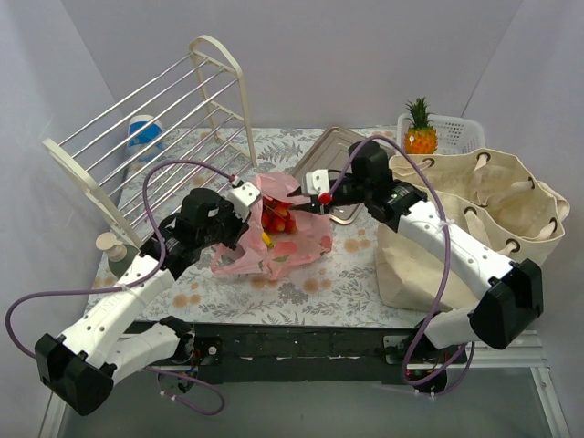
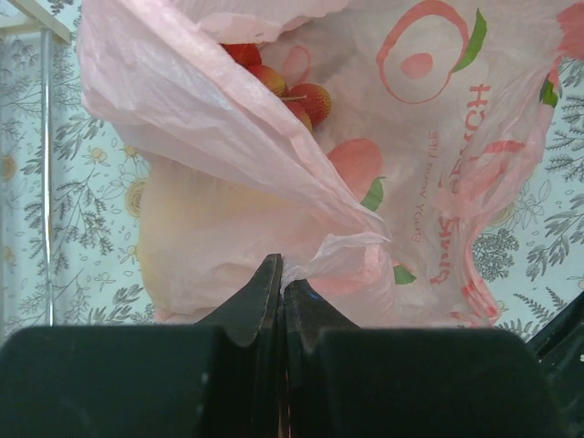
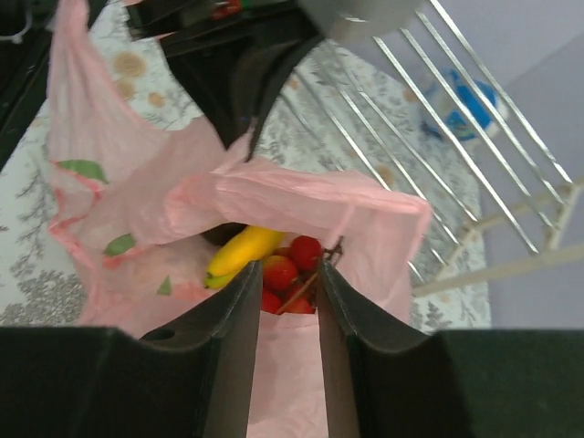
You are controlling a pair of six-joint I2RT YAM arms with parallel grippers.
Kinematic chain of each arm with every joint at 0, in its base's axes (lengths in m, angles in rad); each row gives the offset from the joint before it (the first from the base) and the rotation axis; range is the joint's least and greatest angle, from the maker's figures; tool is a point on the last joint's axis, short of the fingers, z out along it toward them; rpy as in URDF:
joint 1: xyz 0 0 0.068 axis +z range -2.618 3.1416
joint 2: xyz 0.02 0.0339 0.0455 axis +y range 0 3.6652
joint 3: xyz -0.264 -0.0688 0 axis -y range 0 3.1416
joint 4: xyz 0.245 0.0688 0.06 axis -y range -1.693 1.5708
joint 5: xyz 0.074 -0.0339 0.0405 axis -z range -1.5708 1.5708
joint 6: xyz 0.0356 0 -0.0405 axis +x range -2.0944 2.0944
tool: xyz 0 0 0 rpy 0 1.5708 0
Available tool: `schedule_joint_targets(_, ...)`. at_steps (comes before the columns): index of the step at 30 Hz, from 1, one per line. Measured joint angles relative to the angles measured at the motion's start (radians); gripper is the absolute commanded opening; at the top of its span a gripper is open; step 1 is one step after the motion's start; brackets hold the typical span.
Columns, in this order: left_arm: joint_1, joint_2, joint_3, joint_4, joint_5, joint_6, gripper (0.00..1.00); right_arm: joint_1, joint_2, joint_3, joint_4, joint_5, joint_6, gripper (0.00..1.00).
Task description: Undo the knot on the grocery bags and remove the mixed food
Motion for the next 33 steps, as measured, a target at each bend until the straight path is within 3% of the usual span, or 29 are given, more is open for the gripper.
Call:
schedule_joint_targets(9,0.000,0.032,0.005,0.023,0.001,-0.067,0.00,0.062,0.122,0.000,-0.136,-0.045,-0.139,0.30)
schedule_joint_targets(18,0.001,0.012,0.088,-0.046,-0.014,0.043,0.00,0.058,0.230,0.000,-0.081,0.263,-0.006,0.22)
schedule_joint_targets(23,0.001,-0.104,0.064,-0.155,-0.019,0.138,0.00,-0.082,0.238,0.020,-0.041,0.345,0.100,0.23)
schedule_joint_targets(28,0.001,-0.148,0.068,-0.255,0.023,0.175,0.00,-0.107,0.183,0.028,-0.009,0.319,0.118,0.27)
schedule_joint_targets(33,0.000,-0.111,0.079,-0.340,0.093,0.251,0.00,0.018,0.060,0.025,0.071,0.204,0.111,0.24)
